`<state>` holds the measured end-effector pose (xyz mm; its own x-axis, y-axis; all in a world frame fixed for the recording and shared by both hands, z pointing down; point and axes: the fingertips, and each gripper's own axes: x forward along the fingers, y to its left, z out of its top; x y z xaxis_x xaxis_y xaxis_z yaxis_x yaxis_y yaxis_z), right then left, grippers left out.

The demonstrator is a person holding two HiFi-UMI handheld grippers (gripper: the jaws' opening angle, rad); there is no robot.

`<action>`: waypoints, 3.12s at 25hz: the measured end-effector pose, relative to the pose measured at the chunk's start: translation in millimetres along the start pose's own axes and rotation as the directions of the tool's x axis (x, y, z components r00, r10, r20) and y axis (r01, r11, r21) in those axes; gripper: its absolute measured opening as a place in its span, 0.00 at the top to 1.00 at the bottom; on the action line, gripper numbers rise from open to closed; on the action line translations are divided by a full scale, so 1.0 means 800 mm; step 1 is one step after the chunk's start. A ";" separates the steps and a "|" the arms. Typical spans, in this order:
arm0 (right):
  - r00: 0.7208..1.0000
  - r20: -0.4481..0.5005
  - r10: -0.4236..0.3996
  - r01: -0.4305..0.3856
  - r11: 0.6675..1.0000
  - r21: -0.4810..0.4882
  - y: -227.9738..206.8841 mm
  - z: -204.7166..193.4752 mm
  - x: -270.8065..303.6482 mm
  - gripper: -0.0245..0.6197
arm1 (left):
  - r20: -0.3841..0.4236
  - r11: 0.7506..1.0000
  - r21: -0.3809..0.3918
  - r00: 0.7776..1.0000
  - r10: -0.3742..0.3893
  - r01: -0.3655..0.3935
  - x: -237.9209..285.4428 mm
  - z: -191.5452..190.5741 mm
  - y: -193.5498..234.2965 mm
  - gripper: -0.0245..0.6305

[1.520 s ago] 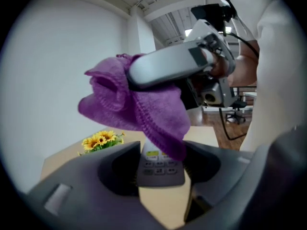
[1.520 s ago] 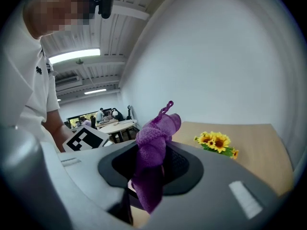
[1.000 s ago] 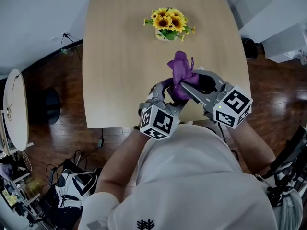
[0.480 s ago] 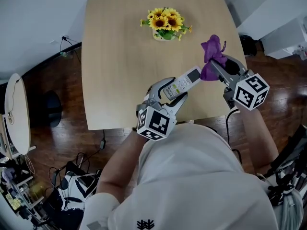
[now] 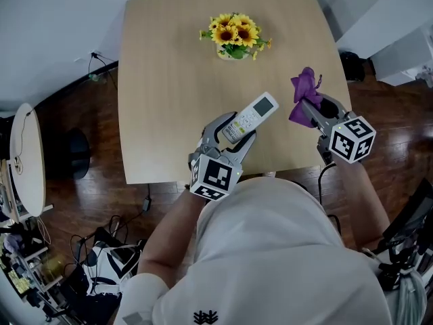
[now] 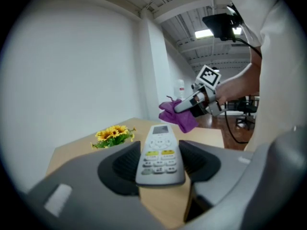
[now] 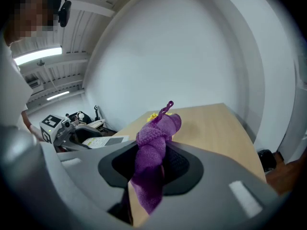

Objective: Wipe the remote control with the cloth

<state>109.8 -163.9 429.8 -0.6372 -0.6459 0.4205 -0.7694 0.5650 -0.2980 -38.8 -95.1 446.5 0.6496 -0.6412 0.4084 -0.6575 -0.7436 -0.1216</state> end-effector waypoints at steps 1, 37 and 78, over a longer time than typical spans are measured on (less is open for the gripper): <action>1.000 -0.015 0.009 -0.009 1.000 0.001 0.005 -0.010 0.000 0.77 | -0.005 1.000 -0.014 1.000 0.028 -0.028 -0.004 -0.006 0.006 0.55; 0.956 -0.275 0.105 -0.118 0.992 -0.034 0.020 -0.136 -0.065 0.77 | -0.630 0.676 -0.332 0.688 0.359 -0.658 -0.041 -0.332 0.063 0.55; 0.977 -0.214 -0.023 0.011 0.998 -0.058 0.226 -0.299 -0.189 0.77 | -0.274 0.947 -0.318 0.953 -0.127 0.035 -0.303 -0.236 -0.216 0.47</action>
<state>78.0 158.6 517.1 -0.5949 -0.5340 0.6008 -0.7723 0.5869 -0.2431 -155.0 224.6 539.6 0.5981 -0.4647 0.6529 -0.7218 -0.6664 0.1870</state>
